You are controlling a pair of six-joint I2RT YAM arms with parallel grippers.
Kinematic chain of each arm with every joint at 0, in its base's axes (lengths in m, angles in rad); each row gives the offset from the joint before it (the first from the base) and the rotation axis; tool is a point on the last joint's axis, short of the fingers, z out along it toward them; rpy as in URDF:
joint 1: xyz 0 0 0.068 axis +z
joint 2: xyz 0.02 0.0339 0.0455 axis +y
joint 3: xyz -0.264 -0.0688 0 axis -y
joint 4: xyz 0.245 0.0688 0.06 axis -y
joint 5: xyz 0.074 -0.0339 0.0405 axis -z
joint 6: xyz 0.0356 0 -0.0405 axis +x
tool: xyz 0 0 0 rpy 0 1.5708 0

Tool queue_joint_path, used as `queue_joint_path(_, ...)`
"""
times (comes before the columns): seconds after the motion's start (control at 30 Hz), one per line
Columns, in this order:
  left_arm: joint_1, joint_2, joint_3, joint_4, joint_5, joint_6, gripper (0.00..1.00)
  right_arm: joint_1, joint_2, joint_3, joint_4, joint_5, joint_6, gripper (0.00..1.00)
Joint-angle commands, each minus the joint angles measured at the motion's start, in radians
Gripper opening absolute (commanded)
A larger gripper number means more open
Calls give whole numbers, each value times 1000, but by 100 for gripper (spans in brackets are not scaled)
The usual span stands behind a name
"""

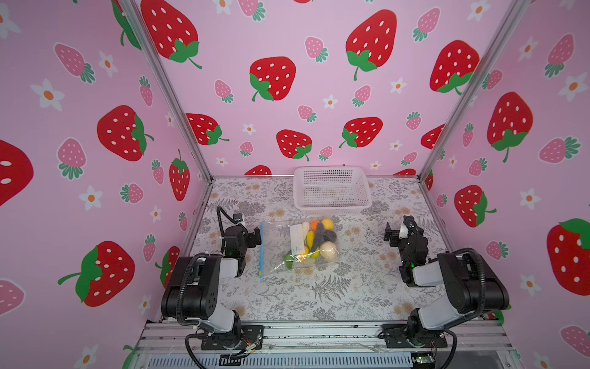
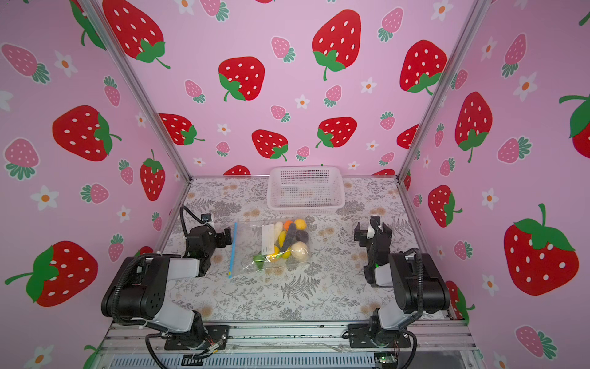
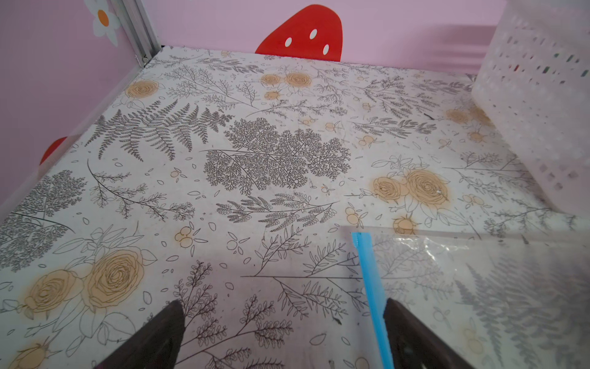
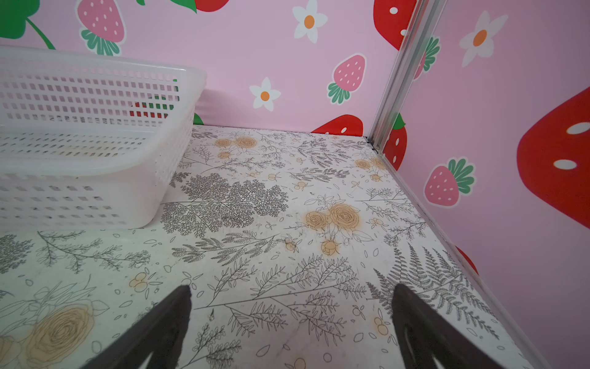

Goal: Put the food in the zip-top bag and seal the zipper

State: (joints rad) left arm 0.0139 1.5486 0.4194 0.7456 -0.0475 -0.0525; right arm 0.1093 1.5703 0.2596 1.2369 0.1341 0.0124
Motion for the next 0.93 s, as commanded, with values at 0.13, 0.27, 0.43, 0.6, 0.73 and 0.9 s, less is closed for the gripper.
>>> queue_joint_path(0.13, 13, 8, 52, -5, 49, 12, 99, 2, 7, 19, 0, -23, -12, 99)
queue_joint_path(0.27, 12, 10, 53, -6, 49, 13, 99, 3, 13, 28, -14, -42, -17, 99)
queue_joint_path(0.43, 10, 10, 53, -8, 46, 14, 99, 0, 17, 38, -26, -72, -26, 99)
queue_joint_path(0.6, 9, 7, 52, -5, 46, 14, 99, -8, 17, 38, -28, -87, -17, 99)
queue_joint_path(0.73, 9, 8, 51, -5, 45, 14, 99, -11, 18, 38, -28, -91, -15, 99)
queue_joint_path(0.9, 7, 8, 52, -4, 40, 16, 99, -15, 16, 32, -21, -97, -13, 99)
